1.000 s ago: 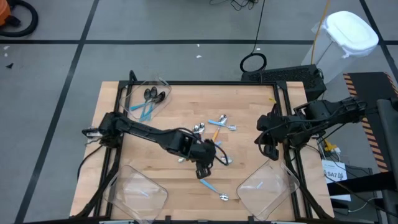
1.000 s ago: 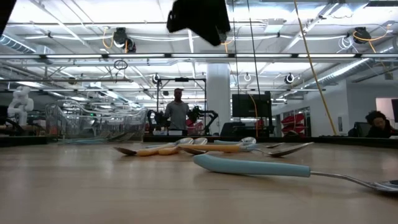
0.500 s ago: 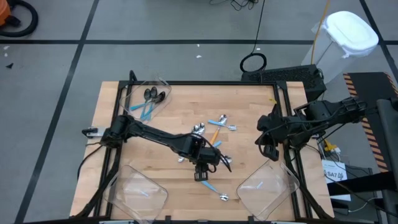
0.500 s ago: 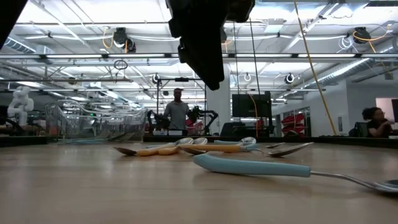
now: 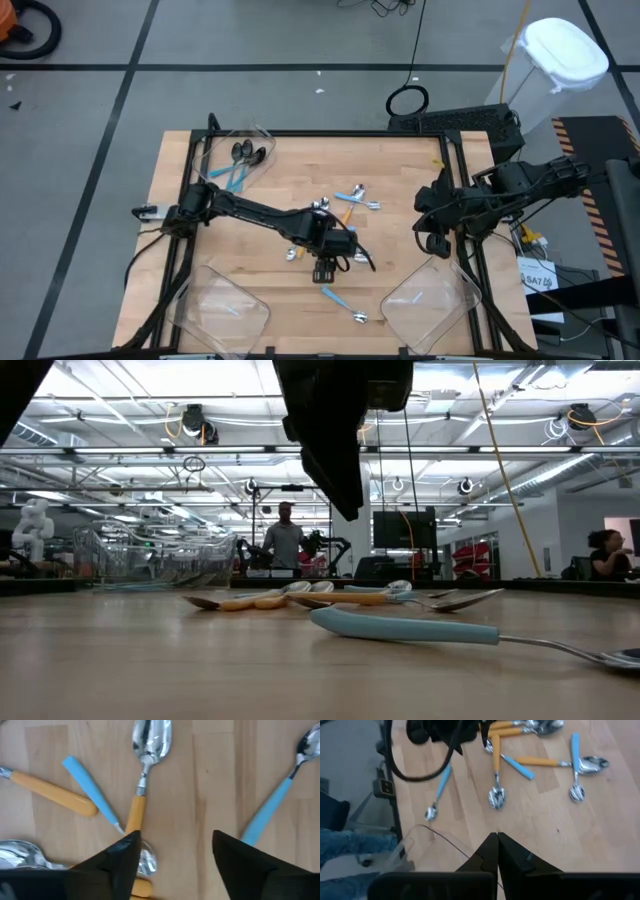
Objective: Sort silverware by color (type)
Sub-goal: Put the yellow spoon into the bottom left transparent bin
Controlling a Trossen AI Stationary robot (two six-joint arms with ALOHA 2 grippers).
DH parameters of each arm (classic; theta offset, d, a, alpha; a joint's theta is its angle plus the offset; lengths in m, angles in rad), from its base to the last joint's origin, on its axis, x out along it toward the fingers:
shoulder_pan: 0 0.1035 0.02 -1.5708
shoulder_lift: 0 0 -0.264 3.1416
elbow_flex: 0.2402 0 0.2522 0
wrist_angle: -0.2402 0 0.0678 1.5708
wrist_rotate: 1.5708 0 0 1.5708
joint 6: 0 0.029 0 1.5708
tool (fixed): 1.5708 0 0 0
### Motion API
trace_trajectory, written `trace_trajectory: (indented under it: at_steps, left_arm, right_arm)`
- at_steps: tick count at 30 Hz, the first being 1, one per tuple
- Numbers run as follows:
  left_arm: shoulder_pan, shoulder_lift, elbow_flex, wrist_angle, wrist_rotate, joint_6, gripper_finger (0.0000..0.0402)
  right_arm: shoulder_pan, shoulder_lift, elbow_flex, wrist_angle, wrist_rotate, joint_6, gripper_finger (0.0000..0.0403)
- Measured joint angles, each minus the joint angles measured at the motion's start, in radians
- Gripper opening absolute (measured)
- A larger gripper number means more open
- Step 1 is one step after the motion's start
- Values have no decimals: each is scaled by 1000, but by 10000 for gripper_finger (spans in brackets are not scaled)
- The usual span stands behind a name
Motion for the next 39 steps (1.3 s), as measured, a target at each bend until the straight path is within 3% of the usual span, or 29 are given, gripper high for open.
trace_trajectory:
  at_steps: [5,24,39]
  left_arm:
    - [28,26,-1,6,-1,60,274]
    - [31,119,-2,117,-14,288,276]
    - [32,160,0,200,-3,286,267]
  right_arm:
    - [0,0,0,-71,-1,0,0]
    - [0,-32,0,-117,48,26,0]
    - [0,-32,0,-118,46,9,0]
